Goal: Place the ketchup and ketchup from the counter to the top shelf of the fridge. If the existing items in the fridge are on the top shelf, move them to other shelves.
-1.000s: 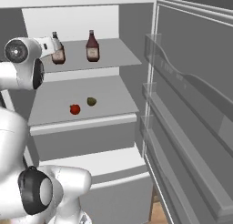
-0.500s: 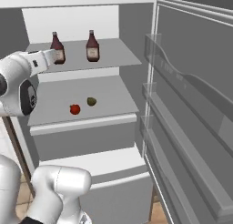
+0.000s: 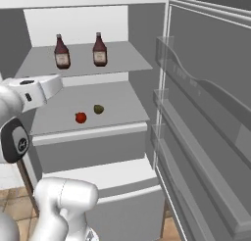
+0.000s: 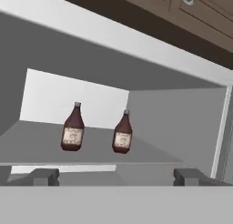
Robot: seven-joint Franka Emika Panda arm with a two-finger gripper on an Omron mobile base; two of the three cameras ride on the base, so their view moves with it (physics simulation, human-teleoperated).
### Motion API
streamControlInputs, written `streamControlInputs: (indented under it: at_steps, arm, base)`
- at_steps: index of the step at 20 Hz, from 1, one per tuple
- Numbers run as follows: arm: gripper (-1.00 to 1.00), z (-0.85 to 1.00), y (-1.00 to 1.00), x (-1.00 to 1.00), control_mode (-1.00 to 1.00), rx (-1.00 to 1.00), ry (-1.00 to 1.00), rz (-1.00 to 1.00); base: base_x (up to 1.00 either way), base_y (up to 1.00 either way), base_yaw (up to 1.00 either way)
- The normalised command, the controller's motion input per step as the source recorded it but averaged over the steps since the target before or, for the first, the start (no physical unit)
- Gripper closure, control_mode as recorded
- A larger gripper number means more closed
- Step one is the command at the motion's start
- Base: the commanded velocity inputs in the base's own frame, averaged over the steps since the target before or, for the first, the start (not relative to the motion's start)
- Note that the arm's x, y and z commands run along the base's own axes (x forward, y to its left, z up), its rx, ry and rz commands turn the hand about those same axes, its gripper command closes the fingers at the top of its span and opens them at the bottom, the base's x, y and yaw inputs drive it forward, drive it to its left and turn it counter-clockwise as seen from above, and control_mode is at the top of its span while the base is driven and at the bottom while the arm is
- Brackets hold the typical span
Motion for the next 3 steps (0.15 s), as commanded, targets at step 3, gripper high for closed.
streamControlInputs:
  at_steps: [3]
  arm:
    - [-1.00,0.08,-0.48,-0.91,-1.00,0.08,-0.33,-0.07]
  base:
    - [0.00,0.00,0.00]
